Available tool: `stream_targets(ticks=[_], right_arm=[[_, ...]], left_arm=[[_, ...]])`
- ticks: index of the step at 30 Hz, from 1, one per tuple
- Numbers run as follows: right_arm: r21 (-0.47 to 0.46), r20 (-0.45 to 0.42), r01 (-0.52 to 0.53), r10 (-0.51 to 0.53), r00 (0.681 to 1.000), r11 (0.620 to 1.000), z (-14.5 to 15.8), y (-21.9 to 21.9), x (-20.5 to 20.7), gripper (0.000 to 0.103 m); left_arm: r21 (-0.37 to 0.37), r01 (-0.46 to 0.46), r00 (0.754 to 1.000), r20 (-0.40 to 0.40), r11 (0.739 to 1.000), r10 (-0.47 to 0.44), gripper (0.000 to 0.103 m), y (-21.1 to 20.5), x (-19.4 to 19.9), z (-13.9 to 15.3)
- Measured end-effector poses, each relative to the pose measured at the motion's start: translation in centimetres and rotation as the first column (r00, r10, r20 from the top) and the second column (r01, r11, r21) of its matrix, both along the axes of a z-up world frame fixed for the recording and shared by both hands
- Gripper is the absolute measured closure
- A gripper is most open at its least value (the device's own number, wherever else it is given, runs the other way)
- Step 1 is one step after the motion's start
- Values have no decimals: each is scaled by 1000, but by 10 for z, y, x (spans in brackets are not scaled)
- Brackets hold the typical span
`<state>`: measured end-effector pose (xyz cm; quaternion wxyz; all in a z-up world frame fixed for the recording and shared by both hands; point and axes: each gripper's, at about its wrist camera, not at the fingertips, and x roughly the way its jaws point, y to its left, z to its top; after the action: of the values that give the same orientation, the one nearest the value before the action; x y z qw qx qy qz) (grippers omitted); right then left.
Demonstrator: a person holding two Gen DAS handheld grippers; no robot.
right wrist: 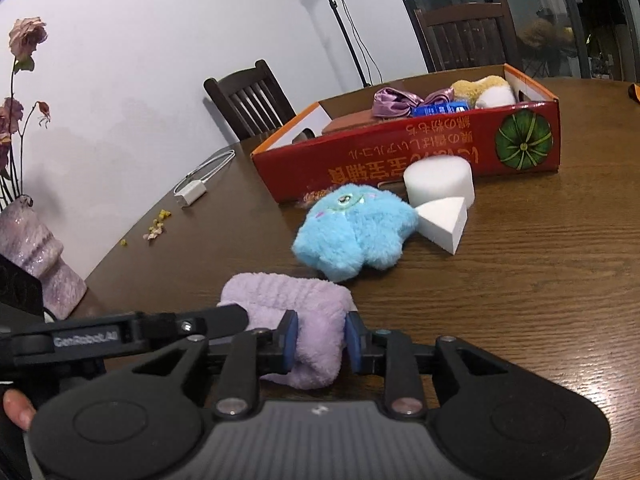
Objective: Organize soft objects
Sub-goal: 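Lift the lavender towel into the box and open both grippers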
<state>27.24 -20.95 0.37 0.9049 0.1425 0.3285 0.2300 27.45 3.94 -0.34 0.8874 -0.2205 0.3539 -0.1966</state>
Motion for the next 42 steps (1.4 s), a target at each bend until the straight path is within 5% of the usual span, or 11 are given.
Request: stream_targets(ticks=[5,8,12,17,19,22,25,28,31,37,42], right_arm=[[15,30,-23,22,999,1000,0,1,1,84],[39,108,-51,47,993,998,24,2,8,85],[28,210,-51,44,977,998,71,0,61,85],[-27,149,2,2,989,1000,96,10,183,85],[-89,105,2,7,994,996,92,20,227,85],[-162,12,6,-4,1000,987,76,34,279,85],[-211,-71,-5,-10,997,978,61,47,307,84],[-258,-56,26,-42,998,966,53,53,309,79],[-230,-66,13,-29,997,973,54,49,305,56],[-211,-20,18,-22,1000,977,83,23,284,50],[-246,82,69,-51,995,967,117,-6,253,41]], left_arm=[[30,12,1000,19,999,-12,77,-4,4,13],[16,16,989,145,1000,-18,77,-2,16,45],[12,9,967,254,1000,-12,77,4,86,86],[167,8,980,193,986,-41,77,-9,207,95],[220,10,996,87,976,-30,77,-14,254,83],[294,1,999,34,956,-11,75,-19,284,69],[348,-26,999,41,937,12,68,-18,288,63],[317,-16,997,75,948,-8,52,-8,279,67],[328,-26,995,102,944,-7,48,-2,271,75],[339,-69,988,154,938,17,43,-1,256,104],[334,-78,970,242,939,-6,20,6,215,132]])
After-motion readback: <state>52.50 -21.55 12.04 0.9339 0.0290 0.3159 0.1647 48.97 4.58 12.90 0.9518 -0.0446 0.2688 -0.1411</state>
